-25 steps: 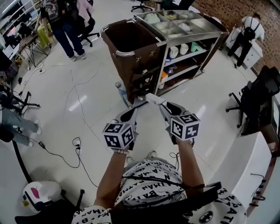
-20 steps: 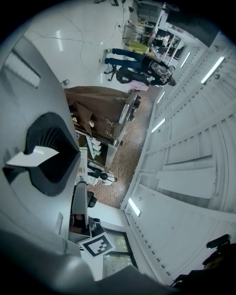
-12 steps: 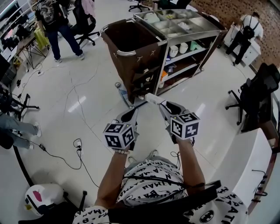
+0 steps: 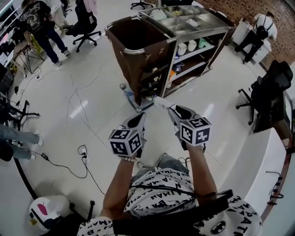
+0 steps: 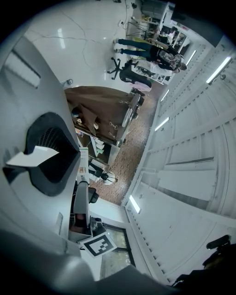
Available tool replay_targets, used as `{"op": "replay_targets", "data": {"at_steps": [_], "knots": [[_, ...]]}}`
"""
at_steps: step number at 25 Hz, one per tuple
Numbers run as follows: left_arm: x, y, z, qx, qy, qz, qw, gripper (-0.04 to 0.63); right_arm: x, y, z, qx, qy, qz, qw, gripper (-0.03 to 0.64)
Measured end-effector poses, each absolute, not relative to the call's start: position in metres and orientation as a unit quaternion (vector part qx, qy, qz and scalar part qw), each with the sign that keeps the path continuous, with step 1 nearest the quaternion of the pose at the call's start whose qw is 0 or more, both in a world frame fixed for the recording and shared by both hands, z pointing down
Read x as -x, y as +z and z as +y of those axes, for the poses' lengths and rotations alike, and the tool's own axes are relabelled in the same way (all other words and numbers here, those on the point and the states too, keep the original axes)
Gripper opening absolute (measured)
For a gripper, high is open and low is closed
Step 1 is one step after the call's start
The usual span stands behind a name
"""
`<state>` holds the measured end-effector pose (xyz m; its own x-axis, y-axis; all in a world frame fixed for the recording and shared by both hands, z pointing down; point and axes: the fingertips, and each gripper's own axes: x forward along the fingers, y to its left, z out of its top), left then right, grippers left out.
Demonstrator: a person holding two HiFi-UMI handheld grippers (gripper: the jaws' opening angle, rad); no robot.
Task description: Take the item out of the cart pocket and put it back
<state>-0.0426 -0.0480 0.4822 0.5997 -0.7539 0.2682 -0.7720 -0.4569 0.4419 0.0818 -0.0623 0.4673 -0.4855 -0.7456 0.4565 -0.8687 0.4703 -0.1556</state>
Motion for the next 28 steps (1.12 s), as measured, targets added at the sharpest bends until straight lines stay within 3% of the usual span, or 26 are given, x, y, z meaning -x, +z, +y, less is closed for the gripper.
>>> {"op": "replay_targets", "data": {"at_steps": [13, 28], "knots": [[0.042, 0.489, -0.052, -0.857, 0.026, -0.441, 0.267, 0.0, -0.109, 0.471, -0.095, -0.513, 0.174, -0.823, 0.171, 0.14], [-0.007, 0.491, -0.201, -0.863, 0.054, -0.435, 0.252, 0.0, -0.158, 0.482, -0.292, -0.528, 0.142, -0.813, 0.201, 0.14]]}}
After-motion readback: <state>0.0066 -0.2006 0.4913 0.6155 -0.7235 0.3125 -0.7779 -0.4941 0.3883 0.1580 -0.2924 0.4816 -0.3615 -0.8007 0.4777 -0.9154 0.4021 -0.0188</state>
